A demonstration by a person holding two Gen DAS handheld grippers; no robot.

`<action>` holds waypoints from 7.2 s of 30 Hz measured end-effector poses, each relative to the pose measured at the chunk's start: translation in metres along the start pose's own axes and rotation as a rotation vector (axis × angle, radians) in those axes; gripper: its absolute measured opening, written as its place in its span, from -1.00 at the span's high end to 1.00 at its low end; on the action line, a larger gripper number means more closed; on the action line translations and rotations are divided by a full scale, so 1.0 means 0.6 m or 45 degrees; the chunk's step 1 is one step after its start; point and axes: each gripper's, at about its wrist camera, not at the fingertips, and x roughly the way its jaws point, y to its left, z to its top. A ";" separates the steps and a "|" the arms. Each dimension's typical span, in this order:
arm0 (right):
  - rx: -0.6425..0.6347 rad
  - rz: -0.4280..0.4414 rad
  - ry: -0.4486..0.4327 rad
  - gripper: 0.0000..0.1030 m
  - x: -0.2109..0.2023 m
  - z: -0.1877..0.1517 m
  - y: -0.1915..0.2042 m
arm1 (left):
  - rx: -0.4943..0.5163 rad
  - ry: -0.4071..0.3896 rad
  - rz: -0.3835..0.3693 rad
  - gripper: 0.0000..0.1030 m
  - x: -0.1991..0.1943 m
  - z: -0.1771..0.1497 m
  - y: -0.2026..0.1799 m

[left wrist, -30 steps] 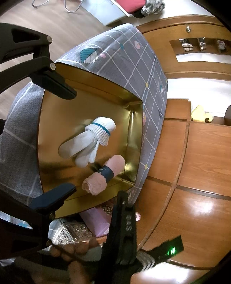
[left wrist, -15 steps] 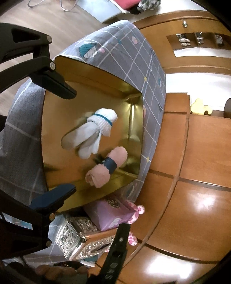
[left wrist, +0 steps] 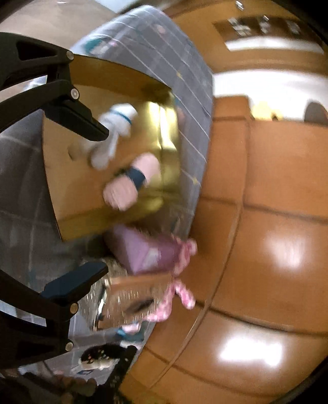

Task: Organize soft objects
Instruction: 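Grasp the black-haired doll with the right tool while the left tool returns to the pile, then grasp the white sponge with the left tool while the right tool holds the doll, then carry the white sponge into the gold tray and open the left tool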

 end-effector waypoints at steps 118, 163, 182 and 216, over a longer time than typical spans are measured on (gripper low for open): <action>0.598 -0.105 0.109 0.73 0.022 -0.030 -0.453 | 1.178 0.507 -0.712 -0.08 0.340 -0.065 -0.729; 0.208 -0.220 0.306 0.73 0.092 -0.041 -0.359 | -0.227 0.173 0.122 -0.10 0.168 0.111 0.125; 0.277 -0.340 0.390 0.73 0.115 -0.053 -0.339 | -0.275 0.130 0.264 -0.91 0.164 0.064 0.186; 0.457 -0.132 0.270 0.73 0.132 0.080 -0.224 | -0.059 -0.025 0.270 -0.99 0.027 -0.041 0.052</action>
